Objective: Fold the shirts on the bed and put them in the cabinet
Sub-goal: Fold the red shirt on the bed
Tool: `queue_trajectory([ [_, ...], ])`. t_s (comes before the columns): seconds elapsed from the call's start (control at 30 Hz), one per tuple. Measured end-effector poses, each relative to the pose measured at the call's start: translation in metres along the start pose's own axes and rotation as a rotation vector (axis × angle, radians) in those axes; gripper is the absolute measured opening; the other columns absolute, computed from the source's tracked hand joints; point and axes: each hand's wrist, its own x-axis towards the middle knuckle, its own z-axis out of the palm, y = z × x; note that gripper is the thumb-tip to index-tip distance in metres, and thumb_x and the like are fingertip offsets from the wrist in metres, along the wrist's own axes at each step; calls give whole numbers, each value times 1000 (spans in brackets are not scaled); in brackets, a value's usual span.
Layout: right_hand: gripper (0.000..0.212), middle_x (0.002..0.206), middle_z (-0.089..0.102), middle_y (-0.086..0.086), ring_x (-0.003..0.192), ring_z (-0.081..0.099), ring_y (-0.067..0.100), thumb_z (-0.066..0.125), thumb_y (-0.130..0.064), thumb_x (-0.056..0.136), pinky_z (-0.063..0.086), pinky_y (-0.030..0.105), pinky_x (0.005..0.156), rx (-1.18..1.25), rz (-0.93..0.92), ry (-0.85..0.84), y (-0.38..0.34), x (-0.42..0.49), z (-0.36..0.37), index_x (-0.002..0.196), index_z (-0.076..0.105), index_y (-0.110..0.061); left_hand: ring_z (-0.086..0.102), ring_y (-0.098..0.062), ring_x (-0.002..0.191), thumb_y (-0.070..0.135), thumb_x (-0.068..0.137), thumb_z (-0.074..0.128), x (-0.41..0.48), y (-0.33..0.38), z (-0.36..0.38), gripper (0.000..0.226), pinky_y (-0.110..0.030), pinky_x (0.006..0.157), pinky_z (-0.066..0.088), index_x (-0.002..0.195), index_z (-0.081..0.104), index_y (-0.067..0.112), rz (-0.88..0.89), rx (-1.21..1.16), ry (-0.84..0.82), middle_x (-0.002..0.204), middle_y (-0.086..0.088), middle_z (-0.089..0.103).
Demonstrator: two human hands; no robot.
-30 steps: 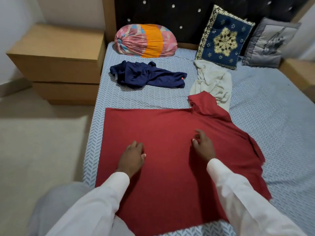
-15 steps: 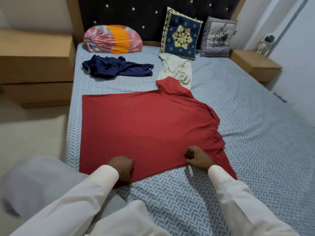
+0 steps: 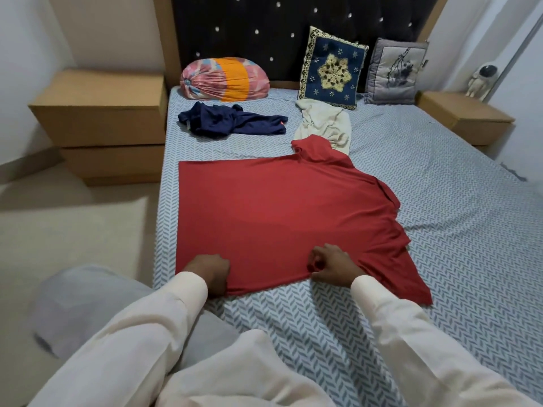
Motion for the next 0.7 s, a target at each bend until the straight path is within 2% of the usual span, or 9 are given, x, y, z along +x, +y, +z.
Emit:
queue_trajectory([
  [0.07,49,109,52,-2,114,49,26,73,-51,71,38,39,91,4,-115,-23,-30,1,10,115,58,-36,66,-32,104,26,83,56,0,2,-4,36,-38,86,56,114,65,12,-12,-48,-17,118,-13,66],
  [0.13,47,109,52,-2,110,49,24,71,-54,73,36,37,87,-13,-244,-28,-63,4,23,116,60,-37,67,-31,101,26,78,60,0,4,-6,36,-35,80,55,112,67,13,-26,-104,-37,116,-11,67],
  [0.23,37,104,53,-2,102,49,23,68,-49,77,35,36,79,-33,-381,37,-107,11,42,110,62,-35,67,-28,95,31,71,70,-2,3,-9,38,-30,70,50,106,68,16,-38,-168,-95,110,-8,69],
  [0.33,27,96,55,-3,94,52,24,64,-43,77,41,38,76,-64,-469,79,-134,16,55,103,65,-33,68,-26,94,37,68,77,0,0,-8,41,-30,71,51,103,70,17,-34,-173,-125,107,-8,71],
  [0.43,23,91,62,-3,87,58,21,60,-35,77,43,35,72,121,-435,40,-144,19,54,97,68,-29,68,-25,96,41,67,79,2,-2,-7,44,-29,71,50,103,70,16,-31,-158,-114,106,-9,72],
  [0.5,21,86,66,-5,79,61,18,59,-31,78,45,30,68,286,-347,17,-145,22,50,95,69,-24,67,-27,100,38,75,73,4,-3,-7,40,-32,78,53,108,68,16,-24,-153,-86,111,-9,69],
  [0.6,17,86,68,-3,79,62,19,60,-27,83,47,32,70,328,-281,5,-144,24,47,97,66,-22,64,-30,107,28,86,57,6,-6,-10,31,-36,85,52,114,64,16,-21,-137,-23,119,-11,66],
  [0.7,19,98,70,2,85,62,21,62,-26,87,48,34,74,317,-269,3,-145,23,47,106,61,-21,65,-30,104,27,86,56,8,-11,-13,29,-36,84,53,112,66,17,-29,-124,-2,116,-10,67],
])
